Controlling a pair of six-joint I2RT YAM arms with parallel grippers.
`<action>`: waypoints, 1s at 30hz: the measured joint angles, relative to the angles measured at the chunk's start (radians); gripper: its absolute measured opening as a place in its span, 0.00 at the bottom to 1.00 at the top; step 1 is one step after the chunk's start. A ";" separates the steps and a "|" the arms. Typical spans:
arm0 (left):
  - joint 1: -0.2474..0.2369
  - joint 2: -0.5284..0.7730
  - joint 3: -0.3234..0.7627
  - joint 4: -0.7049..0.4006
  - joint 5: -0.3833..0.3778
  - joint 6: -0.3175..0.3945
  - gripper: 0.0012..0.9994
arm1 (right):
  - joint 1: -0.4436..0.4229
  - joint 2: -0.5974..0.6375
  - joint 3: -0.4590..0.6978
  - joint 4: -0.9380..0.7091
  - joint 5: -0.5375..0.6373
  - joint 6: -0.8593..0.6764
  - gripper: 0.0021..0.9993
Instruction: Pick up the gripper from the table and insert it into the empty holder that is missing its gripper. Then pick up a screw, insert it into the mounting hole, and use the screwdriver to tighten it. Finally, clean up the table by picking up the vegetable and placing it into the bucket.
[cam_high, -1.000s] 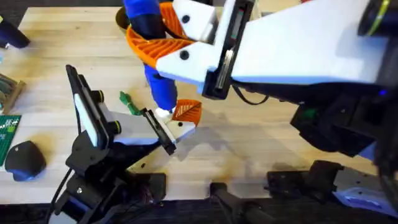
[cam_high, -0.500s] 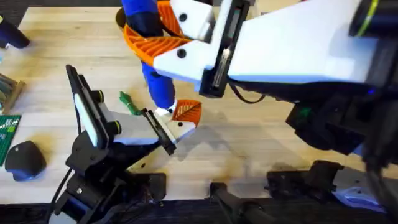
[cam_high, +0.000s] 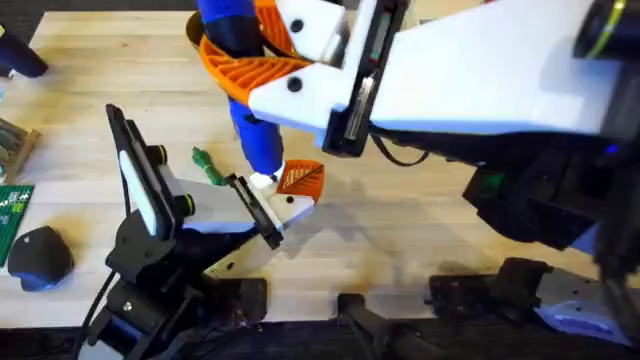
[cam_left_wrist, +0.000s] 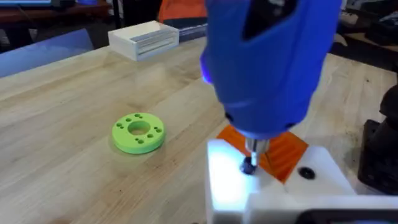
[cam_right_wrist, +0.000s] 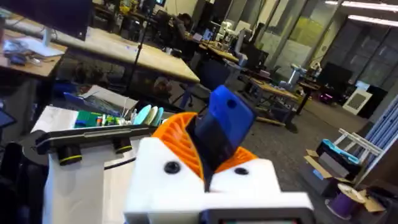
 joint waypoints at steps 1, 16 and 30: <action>0.000 0.000 0.000 0.000 0.000 0.000 0.00 | -0.001 0.000 0.000 0.000 0.000 0.000 0.00; 0.000 0.000 0.000 0.000 0.000 0.000 0.00 | -0.018 0.000 0.000 -0.021 0.000 0.000 0.00; 0.000 0.000 0.000 0.000 0.001 0.000 0.00 | -0.018 0.000 0.000 -0.045 0.000 0.000 0.00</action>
